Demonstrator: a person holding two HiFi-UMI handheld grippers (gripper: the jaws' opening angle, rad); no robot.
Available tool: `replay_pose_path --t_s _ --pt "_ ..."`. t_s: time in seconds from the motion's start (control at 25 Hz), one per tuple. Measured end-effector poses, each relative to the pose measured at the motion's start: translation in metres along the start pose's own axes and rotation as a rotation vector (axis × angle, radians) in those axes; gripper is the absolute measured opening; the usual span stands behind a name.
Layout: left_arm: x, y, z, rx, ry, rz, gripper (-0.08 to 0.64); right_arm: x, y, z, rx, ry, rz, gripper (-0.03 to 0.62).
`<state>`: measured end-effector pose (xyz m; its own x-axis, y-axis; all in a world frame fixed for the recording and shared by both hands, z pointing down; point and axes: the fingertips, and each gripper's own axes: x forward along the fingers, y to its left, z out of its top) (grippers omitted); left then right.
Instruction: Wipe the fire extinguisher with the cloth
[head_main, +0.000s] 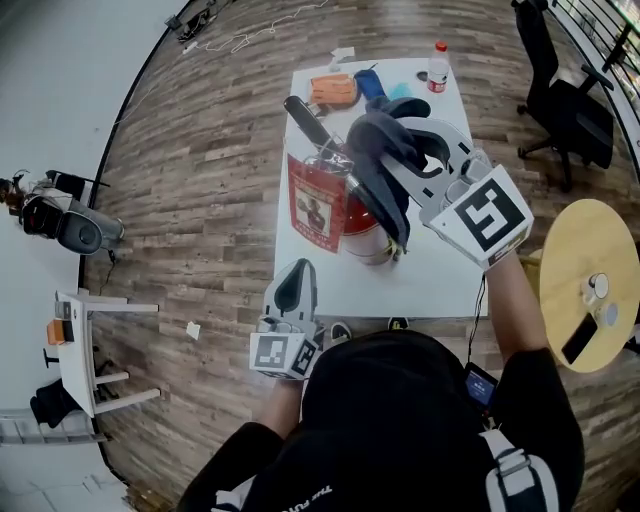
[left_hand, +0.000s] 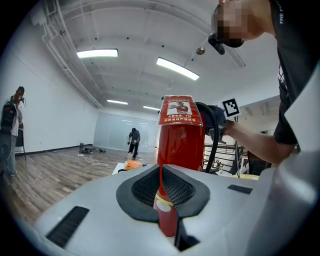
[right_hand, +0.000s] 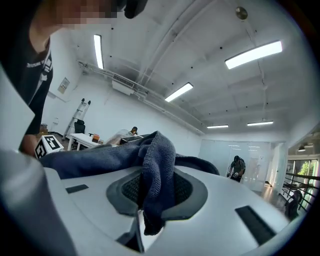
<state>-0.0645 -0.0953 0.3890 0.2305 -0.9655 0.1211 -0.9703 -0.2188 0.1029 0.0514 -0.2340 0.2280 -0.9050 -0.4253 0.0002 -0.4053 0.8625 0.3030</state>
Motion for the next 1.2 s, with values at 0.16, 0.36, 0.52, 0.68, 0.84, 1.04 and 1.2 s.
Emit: replay_pose_path --t_s 0.16,0.36,0.52,0.68,0.84,1.04,1.2 --pt "0.009 -0.005 -0.002 -0.006 -0.002 -0.022 0.032 -0.033 0.024 -0.01 0.039 0.014 -0.004 0.075" --pt "0.025 -0.016 0.011 0.015 -0.035 -0.062 0.032 -0.023 0.016 -0.011 0.01 0.04 0.015 0.075" --pt "0.02 -0.027 0.002 -0.009 -0.003 -0.079 0.032 -0.001 -0.002 -0.017 -0.045 0.065 0.037 0.075" --pt "0.016 -0.021 -0.005 -0.01 0.013 -0.068 0.032 0.027 -0.022 -0.022 -0.035 0.09 0.063 0.075" --pt "0.015 -0.017 -0.008 -0.003 0.015 -0.053 0.032 0.044 -0.025 -0.033 0.048 0.097 0.134 0.075" --pt "0.012 -0.021 -0.006 -0.005 0.011 -0.055 0.032 0.046 -0.018 -0.078 0.139 0.162 0.181 0.075" --pt "0.008 -0.018 -0.007 -0.001 0.015 -0.038 0.032 0.043 0.008 -0.153 0.132 0.29 0.198 0.072"
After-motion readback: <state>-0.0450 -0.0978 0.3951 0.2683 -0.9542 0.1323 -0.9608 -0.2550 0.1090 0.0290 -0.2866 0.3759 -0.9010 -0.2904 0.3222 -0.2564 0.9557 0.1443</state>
